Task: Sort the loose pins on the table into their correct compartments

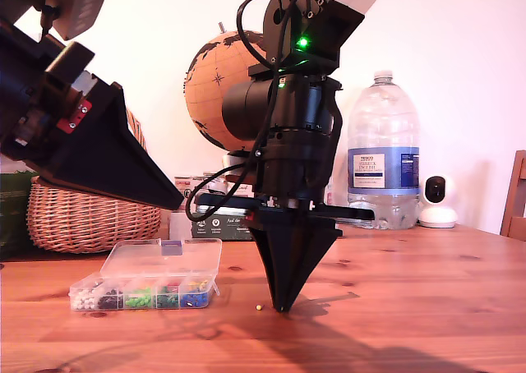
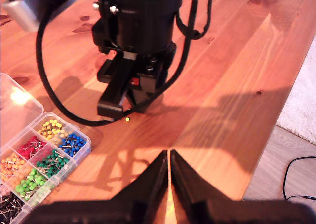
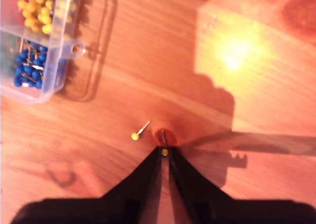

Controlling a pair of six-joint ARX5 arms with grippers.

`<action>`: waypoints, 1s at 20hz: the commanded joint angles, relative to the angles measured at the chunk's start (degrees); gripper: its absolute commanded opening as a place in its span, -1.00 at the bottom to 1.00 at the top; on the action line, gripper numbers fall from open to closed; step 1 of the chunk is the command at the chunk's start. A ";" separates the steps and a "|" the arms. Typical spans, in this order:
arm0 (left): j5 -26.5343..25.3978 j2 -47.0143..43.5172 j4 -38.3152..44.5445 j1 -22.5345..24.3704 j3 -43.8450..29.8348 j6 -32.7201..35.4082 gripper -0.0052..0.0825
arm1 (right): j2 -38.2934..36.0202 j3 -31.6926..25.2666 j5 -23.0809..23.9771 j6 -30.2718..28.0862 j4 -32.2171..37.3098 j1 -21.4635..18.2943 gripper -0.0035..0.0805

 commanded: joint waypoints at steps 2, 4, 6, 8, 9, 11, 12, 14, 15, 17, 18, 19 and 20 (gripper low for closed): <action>0.11 0.61 0.24 -0.07 -1.11 0.24 -0.93 | 2.54 -0.68 -0.42 0.02 0.00 0.72 -0.95; 0.13 0.61 0.26 -0.07 -1.11 0.24 -0.93 | 2.54 -0.68 -0.42 0.02 0.02 0.72 -0.95; 0.13 0.61 0.26 -0.07 -1.11 0.24 -0.93 | 2.54 -0.68 -0.42 0.02 0.04 0.70 -0.95; 0.13 0.61 0.26 -0.07 -1.11 0.24 -0.93 | 2.54 -0.68 -0.42 -0.13 0.00 0.70 -0.95; 0.11 0.61 0.26 -0.07 -1.11 0.24 -0.93 | 2.54 -0.68 -0.42 -0.24 -0.17 0.70 -0.95; 0.11 0.61 0.26 -0.07 -1.11 0.24 -0.93 | 2.54 -0.66 -0.61 -1.20 -0.98 0.70 -0.95; 0.13 0.61 0.26 -0.07 -1.11 0.24 -0.93 | 2.54 -0.42 -0.63 -2.05 -1.68 0.63 -0.95; 0.13 0.61 0.24 -0.07 -1.11 0.24 -0.93 | 2.54 0.42 -0.76 -4.04 -3.26 0.52 -0.95; 0.11 0.61 0.26 -0.07 -1.11 0.24 -0.93 | 2.49 1.01 -1.01 -5.16 -3.80 0.52 -0.95; 0.13 0.61 0.26 -0.07 -1.11 0.24 -0.93 | 2.32 2.32 -1.07 -6.16 -4.35 0.52 -0.95; 0.13 0.61 0.26 -0.07 -1.11 0.24 -0.93 | 2.32 3.13 -1.07 -6.23 -4.74 0.52 -0.95; 0.13 0.61 0.26 -0.07 -1.11 0.24 -0.93 | 2.23 3.98 -1.07 -6.75 -5.40 0.52 -0.95; 0.11 0.61 0.26 -0.07 -1.11 0.24 -0.93 | 2.19 4.61 -1.07 -7.76 -5.90 0.52 -0.95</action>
